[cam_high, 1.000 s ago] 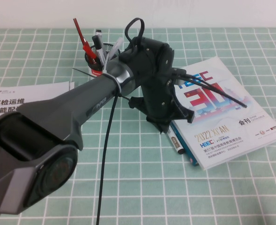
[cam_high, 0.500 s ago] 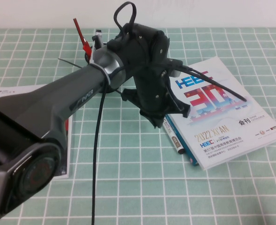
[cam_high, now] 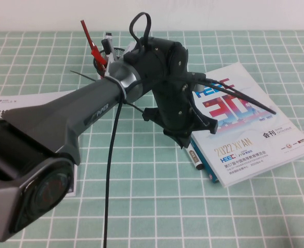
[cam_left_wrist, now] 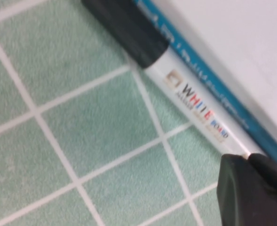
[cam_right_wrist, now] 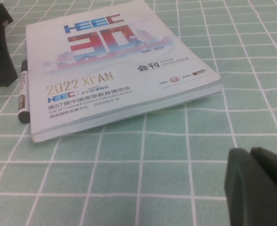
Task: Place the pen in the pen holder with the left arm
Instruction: Pick up the pen on the table
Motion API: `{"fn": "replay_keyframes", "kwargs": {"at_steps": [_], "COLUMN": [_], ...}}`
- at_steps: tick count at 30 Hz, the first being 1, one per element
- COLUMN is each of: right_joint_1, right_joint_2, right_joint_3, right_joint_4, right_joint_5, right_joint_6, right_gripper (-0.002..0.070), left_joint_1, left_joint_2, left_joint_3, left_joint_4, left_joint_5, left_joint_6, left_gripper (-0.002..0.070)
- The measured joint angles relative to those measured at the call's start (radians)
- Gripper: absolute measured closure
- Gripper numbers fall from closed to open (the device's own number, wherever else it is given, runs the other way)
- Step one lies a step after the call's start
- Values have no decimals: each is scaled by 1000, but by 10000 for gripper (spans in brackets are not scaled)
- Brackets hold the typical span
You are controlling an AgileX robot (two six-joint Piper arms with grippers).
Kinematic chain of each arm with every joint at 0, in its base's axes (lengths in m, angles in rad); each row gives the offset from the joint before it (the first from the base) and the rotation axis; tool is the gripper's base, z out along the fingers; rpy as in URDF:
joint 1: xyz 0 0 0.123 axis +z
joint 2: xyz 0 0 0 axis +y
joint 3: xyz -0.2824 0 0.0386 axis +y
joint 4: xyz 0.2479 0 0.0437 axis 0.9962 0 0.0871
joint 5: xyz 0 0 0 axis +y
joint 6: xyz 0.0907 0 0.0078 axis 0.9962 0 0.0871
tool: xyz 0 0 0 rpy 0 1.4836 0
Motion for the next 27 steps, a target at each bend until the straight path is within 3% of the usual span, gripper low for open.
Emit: {"fn": "replay_keyframes", "kwargs": {"at_steps": [16, 27], "right_joint_1": [0, 0], "right_joint_2": [0, 0], "right_joint_3": [0, 0], "right_joint_4": [0, 0], "right_joint_5": [0, 0], "right_joint_6": [0, 0], "right_gripper": [698, 698], "left_joint_1": [-3, -3], "left_joint_2": [39, 55], "left_joint_3": [0, 0], "left_joint_4": [-9, 107], "left_joint_5": [-18, 38], "left_joint_6": [11, -15], "left_gripper": [676, 676]}}
